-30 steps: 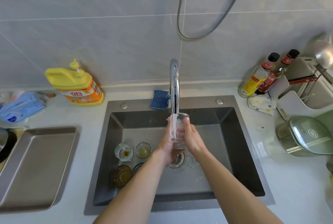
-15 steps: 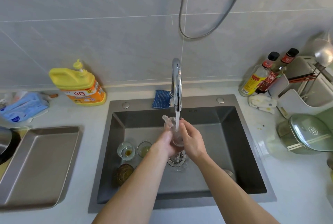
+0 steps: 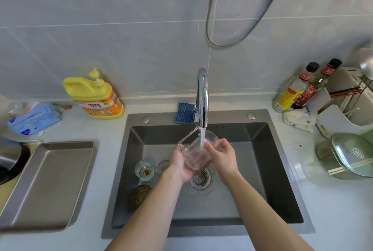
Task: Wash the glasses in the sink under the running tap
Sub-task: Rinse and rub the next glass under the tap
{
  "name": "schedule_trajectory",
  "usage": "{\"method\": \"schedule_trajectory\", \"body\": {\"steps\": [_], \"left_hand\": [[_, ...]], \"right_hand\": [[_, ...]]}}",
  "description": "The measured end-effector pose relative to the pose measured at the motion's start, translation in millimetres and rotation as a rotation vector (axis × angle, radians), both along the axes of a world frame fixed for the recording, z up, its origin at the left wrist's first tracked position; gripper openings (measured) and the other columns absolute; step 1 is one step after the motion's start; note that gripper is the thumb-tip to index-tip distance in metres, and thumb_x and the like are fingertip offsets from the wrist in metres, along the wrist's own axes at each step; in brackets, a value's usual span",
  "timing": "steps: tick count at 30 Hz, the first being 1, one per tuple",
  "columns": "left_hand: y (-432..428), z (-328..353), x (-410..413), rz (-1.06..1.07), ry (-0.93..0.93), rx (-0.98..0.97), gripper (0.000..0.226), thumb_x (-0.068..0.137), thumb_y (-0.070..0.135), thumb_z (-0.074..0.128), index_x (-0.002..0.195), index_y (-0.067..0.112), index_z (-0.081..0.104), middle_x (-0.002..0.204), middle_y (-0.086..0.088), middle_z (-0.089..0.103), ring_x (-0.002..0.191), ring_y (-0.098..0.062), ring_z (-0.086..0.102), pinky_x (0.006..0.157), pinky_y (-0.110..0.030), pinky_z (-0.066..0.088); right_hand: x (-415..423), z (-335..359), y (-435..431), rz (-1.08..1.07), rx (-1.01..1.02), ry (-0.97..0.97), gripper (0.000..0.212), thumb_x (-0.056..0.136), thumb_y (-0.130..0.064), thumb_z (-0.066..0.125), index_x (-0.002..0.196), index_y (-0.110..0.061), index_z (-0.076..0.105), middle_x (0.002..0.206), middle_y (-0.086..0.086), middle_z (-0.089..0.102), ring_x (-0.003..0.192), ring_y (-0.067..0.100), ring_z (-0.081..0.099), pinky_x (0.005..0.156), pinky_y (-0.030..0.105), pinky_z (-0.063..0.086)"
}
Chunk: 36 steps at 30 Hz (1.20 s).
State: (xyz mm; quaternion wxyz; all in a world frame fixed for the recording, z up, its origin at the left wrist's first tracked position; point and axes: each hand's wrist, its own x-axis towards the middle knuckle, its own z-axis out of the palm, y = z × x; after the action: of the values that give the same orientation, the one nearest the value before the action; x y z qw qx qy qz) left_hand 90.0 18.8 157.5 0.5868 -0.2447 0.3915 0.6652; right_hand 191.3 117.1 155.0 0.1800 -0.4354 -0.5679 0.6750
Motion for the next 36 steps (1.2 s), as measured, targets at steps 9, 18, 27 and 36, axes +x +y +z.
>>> {"method": "schedule_trajectory", "body": {"steps": [9, 18, 27, 36], "left_hand": [[0.1, -6.6, 12.4, 0.054, 0.204, -0.102, 0.064, 0.103, 0.062, 0.045, 0.11, 0.008, 0.078, 0.105, -0.02, 0.079, 0.093, -0.031, 0.078, 0.094, -0.041, 0.058], [10.8, 9.0, 23.8, -0.22, 0.345, -0.147, 0.056, 0.105, 0.056, 0.044, 0.122, 0.012, 0.073, 0.1, -0.014, 0.078, 0.083, -0.025, 0.076, 0.065, -0.032, 0.061], [23.9, 18.0, 13.2, -0.41, 0.532, -0.183, 0.029, 0.108, 0.024, 0.048, 0.108, 0.015, 0.076, 0.109, -0.01, 0.078, 0.094, -0.024, 0.072, 0.073, -0.035, 0.059], [16.1, 21.7, 11.5, -0.324, 0.62, -0.237, 0.069, 0.112, 0.051, 0.021, 0.111, 0.012, 0.078, 0.101, -0.009, 0.081, 0.089, -0.021, 0.076, 0.078, -0.035, 0.063]], "right_hand": [[7.6, 5.6, 2.5, 0.213, 0.358, -0.079, 0.06, 0.078, -0.043, 0.087, 0.13, -0.036, 0.057, 0.122, -0.008, 0.047, 0.112, 0.004, 0.055, 0.09, 0.026, 0.055], [-0.4, 10.1, -4.2, 0.235, 0.111, -0.071, 0.066, 0.076, -0.031, 0.09, 0.126, -0.026, 0.046, 0.115, 0.001, 0.065, 0.103, 0.02, 0.07, 0.085, 0.039, 0.061], [-3.6, 16.2, 10.6, 0.488, 0.725, -0.446, 0.061, 0.071, -0.036, 0.075, 0.125, -0.027, 0.047, 0.114, -0.003, 0.053, 0.112, 0.025, 0.054, 0.095, 0.047, 0.048], [-0.1, 29.4, 16.2, 0.576, 0.762, -0.421, 0.061, 0.077, -0.065, 0.074, 0.11, -0.02, 0.049, 0.099, -0.009, 0.064, 0.086, 0.012, 0.065, 0.07, 0.032, 0.054]]}}
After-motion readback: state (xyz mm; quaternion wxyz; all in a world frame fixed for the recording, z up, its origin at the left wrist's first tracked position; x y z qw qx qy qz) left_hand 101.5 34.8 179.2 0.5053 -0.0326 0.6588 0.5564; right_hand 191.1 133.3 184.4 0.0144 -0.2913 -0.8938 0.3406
